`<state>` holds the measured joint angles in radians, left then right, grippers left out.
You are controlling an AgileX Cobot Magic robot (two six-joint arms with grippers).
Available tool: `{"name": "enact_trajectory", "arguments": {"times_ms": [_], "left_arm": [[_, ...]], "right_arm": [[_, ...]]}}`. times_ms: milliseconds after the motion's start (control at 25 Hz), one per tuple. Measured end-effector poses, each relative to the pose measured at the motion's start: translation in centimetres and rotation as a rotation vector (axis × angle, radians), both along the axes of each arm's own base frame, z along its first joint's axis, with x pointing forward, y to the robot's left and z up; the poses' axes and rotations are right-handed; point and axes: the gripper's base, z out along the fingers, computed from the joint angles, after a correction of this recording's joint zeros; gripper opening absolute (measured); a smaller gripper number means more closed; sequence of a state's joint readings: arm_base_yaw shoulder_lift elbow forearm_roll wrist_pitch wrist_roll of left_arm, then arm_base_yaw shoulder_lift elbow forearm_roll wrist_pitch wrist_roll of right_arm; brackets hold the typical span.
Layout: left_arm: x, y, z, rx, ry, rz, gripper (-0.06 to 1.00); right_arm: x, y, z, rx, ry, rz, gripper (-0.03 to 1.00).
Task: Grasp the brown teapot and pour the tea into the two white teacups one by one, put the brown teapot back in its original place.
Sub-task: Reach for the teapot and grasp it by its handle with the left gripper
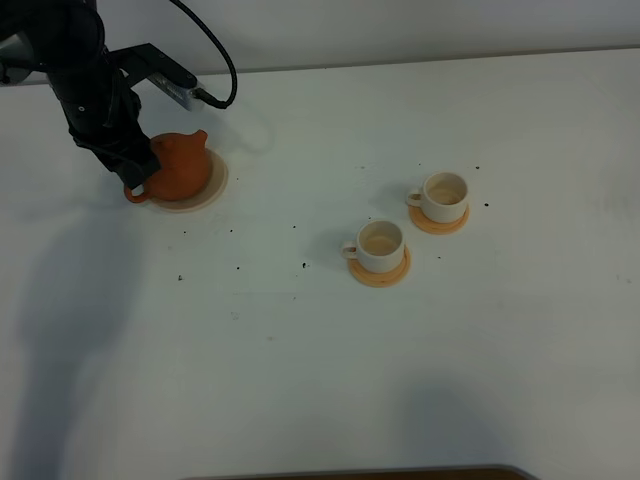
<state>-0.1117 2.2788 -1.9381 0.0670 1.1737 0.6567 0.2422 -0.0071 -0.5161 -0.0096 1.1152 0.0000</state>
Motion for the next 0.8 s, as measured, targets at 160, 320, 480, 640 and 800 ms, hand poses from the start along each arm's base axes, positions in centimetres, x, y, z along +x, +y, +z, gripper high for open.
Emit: {"name": "enact_trajectory", "arguments": {"times_ms": [160, 320, 480, 640, 800], "left_arm": [[0.1, 0.0, -0.7, 0.000, 0.016, 0.000, 0.41], [0.1, -0.1, -1.2, -0.006, 0.027, 0.001, 0.41], [0.1, -0.2, -1.2, -0.013, 0.029, 0.003, 0.41], [0.1, -0.2, -1.3, -0.013, 0.031, 0.002, 0.40], [0.1, -0.2, -1.3, -0.014, 0.026, 0.001, 0.39]], "right_arm": [[0.0, 0.0, 0.0, 0.000, 0.000, 0.000, 0.24], [0.0, 0.0, 0.0, 0.000, 0.000, 0.000, 0.24], [0.0, 0.0, 0.0, 0.000, 0.000, 0.000, 0.24], [0.0, 0.0, 0.0, 0.000, 0.000, 0.000, 0.24], [0.0, 0.0, 0.0, 0.000, 0.000, 0.000, 0.24]]}}
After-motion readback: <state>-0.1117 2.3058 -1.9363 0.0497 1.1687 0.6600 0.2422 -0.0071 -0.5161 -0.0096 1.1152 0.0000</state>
